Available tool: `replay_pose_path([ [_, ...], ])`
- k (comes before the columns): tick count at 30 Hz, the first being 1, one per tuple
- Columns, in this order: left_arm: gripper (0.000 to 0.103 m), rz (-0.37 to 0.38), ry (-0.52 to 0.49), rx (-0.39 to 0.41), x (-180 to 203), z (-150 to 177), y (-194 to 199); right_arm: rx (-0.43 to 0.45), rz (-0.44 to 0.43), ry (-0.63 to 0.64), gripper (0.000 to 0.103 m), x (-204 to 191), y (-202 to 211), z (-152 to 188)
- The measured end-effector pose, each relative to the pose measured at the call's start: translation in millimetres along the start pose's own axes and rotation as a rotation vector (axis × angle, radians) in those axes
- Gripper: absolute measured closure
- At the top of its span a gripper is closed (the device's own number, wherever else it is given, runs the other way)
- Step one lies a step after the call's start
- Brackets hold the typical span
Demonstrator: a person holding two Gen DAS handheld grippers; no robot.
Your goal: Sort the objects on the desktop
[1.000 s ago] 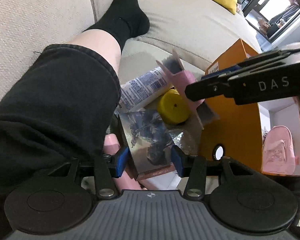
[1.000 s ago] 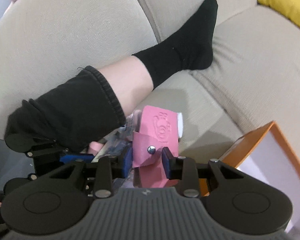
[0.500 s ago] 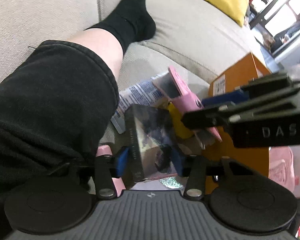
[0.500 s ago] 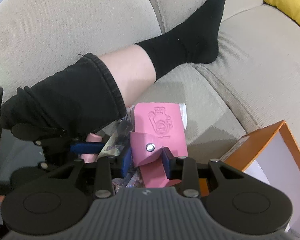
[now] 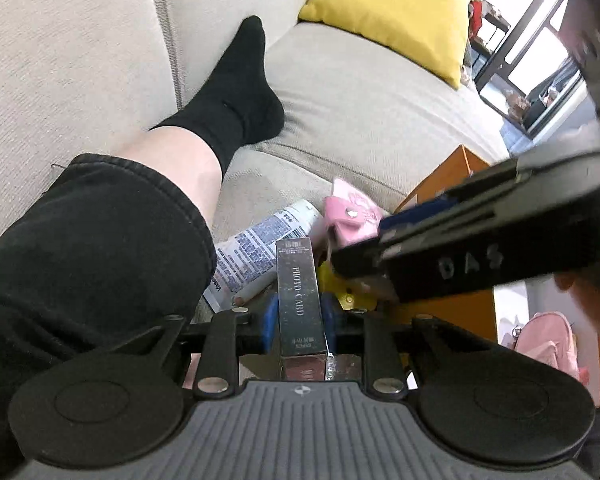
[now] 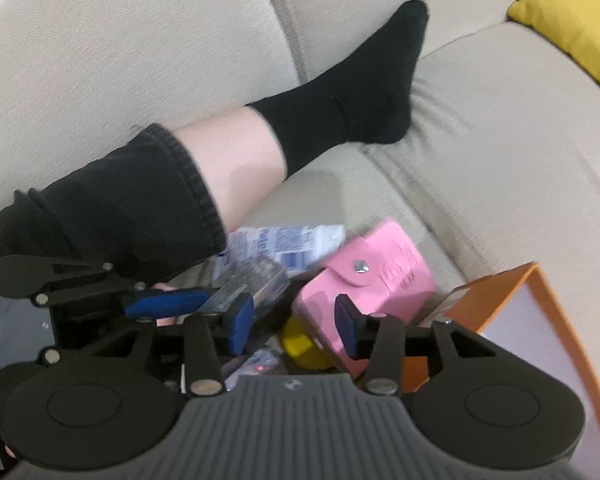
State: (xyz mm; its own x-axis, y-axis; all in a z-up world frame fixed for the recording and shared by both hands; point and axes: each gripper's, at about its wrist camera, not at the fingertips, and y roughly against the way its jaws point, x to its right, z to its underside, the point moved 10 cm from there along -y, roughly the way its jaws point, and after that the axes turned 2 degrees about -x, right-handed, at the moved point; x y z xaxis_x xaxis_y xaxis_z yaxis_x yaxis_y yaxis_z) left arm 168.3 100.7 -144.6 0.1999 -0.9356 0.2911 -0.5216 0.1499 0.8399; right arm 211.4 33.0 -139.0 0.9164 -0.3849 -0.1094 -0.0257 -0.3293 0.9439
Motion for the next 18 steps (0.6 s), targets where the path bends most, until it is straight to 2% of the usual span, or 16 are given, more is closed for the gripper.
replay_pose_path([
  [3, 0.076, 0.033, 0.011, -0.06, 3.1, -0.1, -9.9, -0.007, 0.021, -0.007, 0.054, 7.0, -1.8, -2.7],
  [7, 0.076, -0.009, 0.006, -0.1, 1.9, -0.8, -24.4, -0.003, 0.05, -0.019, 0.054, 16.7, -4.3, -6.9],
  [13, 0.077, -0.019, 0.002, -0.046, -1.5, -4.3, -10.3, -0.011, 0.094, -0.09, 0.053, 33.5, -10.2, -21.3],
  [15, 0.077, -0.031, -0.002, -0.017, -5.4, -8.3, -2.1, -0.023, 0.104, -0.115, 0.05, 36.9, -17.6, -29.1],
  [18, 0.077, -0.044, 0.007, 0.013, -12.1, -13.7, 6.8, -0.051, 0.149, -0.152, 0.05, 42.7, -31.7, -39.3],
])
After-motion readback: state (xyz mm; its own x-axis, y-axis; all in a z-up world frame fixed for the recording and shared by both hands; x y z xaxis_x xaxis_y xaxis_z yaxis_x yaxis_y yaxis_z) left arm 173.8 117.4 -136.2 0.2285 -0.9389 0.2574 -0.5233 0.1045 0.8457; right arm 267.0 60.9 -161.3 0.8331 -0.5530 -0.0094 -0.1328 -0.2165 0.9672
